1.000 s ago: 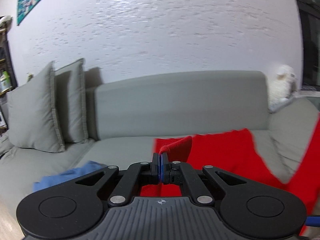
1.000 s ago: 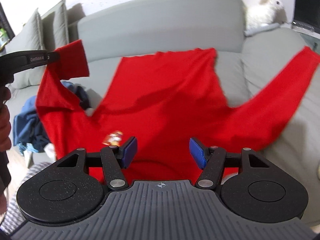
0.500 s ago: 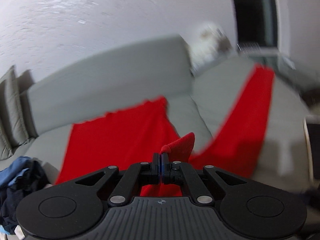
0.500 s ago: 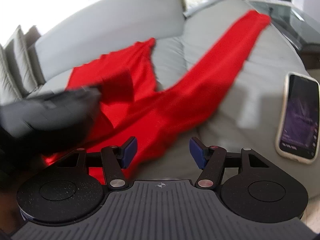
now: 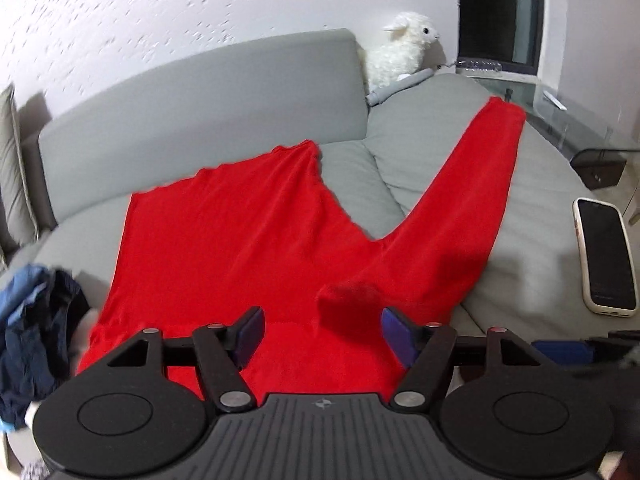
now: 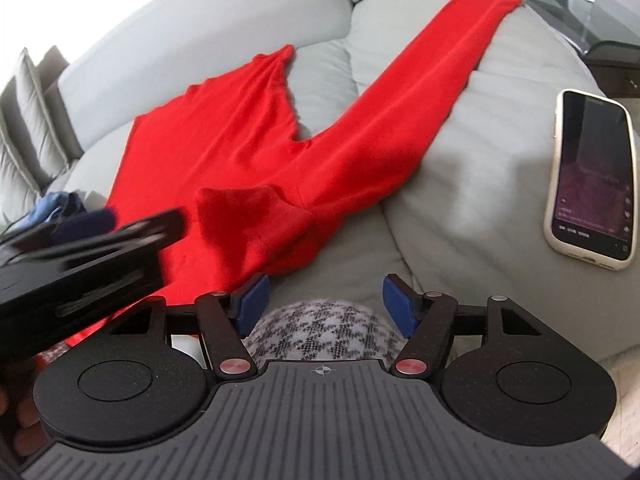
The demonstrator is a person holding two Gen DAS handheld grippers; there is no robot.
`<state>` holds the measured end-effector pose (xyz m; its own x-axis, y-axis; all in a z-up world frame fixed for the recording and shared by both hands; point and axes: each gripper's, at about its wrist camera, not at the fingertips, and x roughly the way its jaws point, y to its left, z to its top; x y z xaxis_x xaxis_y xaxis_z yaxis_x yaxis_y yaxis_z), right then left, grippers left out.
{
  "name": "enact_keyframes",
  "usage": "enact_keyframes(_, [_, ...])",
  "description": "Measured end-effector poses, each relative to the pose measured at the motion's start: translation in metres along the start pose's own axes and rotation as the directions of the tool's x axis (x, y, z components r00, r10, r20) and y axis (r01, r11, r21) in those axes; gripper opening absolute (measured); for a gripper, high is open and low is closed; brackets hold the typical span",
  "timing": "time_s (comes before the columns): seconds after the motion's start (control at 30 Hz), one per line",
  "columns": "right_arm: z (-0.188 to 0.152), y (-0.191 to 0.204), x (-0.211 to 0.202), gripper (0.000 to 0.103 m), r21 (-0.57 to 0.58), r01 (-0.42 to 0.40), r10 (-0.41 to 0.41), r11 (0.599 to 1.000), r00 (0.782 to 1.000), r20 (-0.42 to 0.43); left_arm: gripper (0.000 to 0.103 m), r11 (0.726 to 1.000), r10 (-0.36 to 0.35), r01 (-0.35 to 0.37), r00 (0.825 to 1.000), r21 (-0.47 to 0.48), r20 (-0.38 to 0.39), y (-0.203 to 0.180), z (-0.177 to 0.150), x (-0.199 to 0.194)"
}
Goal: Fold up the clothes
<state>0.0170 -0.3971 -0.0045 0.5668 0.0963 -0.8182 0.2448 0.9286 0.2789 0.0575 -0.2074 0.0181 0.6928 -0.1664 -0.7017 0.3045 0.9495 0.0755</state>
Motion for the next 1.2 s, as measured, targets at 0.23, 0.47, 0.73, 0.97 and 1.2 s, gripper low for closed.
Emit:
enact_keyframes(0.23, [-0.003, 0.008, -0.001, 0.069, 0.006, 0.013, -0.013, 1.0, 1.0, 0.015, 0.07, 0.994, 0.04, -0.045, 0.998, -0.102, -0.041, 0.06, -0.028, -0.025])
enact_keyframes(0.47, [0.013, 0.037, 0.017, 0.067, -0.118, -0.019, 0.024, 0.993, 0.999, 0.039, 0.064, 0.971, 0.166, -0.172, 0.985, -0.168, -0.045, 0.111, -0.045, -0.022])
enact_keyframes(0.73, [0.029, 0.044, 0.035, 0.065, -0.187, 0.004, -0.001, 0.982, 1.0, 0.018, 0.063, 0.918, 0.276, -0.277, 0.96, -0.285, -0.046, 0.174, -0.051, -0.009])
enact_keyframes(0.97, [0.046, 0.042, 0.055, 0.058, -0.232, -0.027, 0.027, 0.972, 1.0, -0.003, 0.061, 0.9, 0.287, -0.281, 0.957, -0.333, -0.033, 0.214, -0.042, 0.007])
enact_keyframes(1.2, [0.064, 0.066, 0.078, 0.057, -0.354, -0.093, 0.095, 0.931, 0.995, -0.01, 0.061, 0.927, 0.288, -0.292, 0.956, -0.235, -0.051, 0.212, -0.027, 0.051])
